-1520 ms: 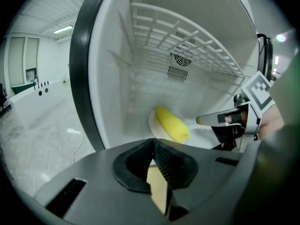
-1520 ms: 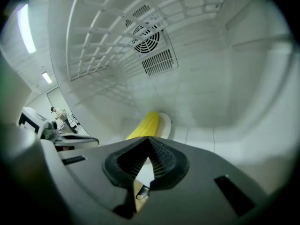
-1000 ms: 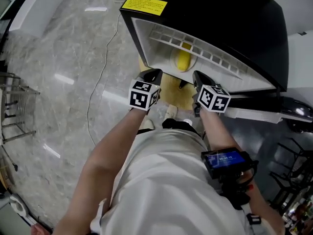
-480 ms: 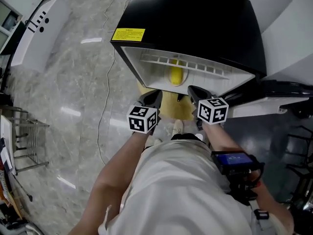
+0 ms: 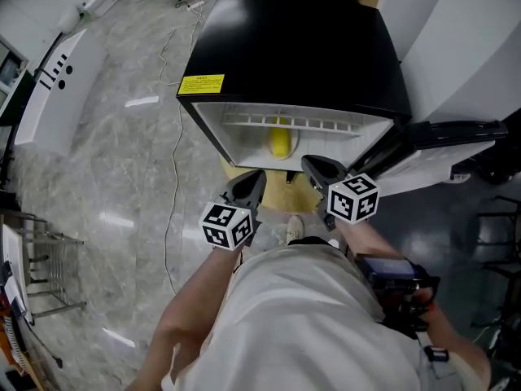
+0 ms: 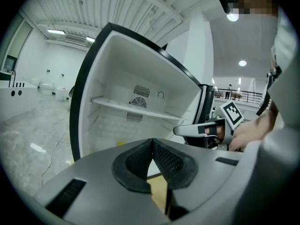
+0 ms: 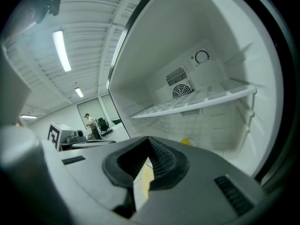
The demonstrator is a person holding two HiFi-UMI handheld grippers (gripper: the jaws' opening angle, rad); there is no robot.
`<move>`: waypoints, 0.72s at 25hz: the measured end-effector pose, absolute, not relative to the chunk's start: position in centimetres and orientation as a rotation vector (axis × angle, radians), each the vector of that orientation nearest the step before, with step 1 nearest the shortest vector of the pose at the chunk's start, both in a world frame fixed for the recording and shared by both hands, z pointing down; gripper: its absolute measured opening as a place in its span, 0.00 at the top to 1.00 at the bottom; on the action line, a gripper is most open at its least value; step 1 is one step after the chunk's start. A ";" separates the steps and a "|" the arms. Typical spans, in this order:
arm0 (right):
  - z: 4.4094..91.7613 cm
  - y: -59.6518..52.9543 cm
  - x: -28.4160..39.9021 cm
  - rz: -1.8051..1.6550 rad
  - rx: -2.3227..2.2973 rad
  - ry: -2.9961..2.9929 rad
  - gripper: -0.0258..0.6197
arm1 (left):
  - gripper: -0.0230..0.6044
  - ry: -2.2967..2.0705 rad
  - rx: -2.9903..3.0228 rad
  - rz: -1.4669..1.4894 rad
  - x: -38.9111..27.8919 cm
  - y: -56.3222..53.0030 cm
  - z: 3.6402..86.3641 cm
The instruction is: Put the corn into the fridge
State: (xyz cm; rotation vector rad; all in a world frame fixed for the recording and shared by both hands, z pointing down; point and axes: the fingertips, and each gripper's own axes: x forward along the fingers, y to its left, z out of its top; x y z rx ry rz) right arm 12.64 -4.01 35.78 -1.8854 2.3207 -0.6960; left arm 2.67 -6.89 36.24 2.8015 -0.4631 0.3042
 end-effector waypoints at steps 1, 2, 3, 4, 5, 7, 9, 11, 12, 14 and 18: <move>35.2 -3.4 12.6 -0.680 -1.884 2.315 0.95 | 0.95 -0.447 2.807 0.297 2.6 -6.5 35.8; 34.6 -2.9 12.5 -0.663 -1.884 2.313 0.95 | 0.95 -0.432 2.812 0.290 2.5 -6.2 35.3; 34.2 -2.4 12.4 -0.645 -1.881 2.314 0.95 | 0.95 -0.422 2.815 0.284 2.4 -5.9 35.0; 33.9 -2.1 12.3 -0.626 -1.878 2.319 0.95 | 0.95 -0.415 2.819 0.278 2.2 -5.8 34.7; 33.7 -1.9 12.1 -0.607 -1.877 2.324 0.95 | 0.95 -0.408 2.825 0.274 2.0 -5.8 34.5; 33.7 -1.3 12.1 -0.581 -1.895 2.327 0.95 | 0.95 -0.378 2.839 0.272 2.1 -5.7 34.3; 34.0 -0.1 12.1 -0.570 -1.929 2.323 0.95 | 0.95 -0.338 2.853 0.275 2.4 -5.2 34.3; 34.0 0.6 12.1 -0.560 -1.939 2.323 0.95 | 0.95 -0.321 2.869 0.270 2.6 -4.9 33.9; 34.0 0.8 12.0 -0.557 -1.936 2.323 0.95 | 0.95 -0.318 2.876 0.265 2.7 -4.8 33.7; 34.1 1.5 12.0 -0.560 -1.933 2.315 0.95 | 0.95 -0.307 2.880 0.263 2.9 -4.2 33.6; 34.2 2.7 12.2 -0.569 -1.937 2.284 0.95 | 0.95 -0.272 2.873 0.280 3.4 -2.7 34.2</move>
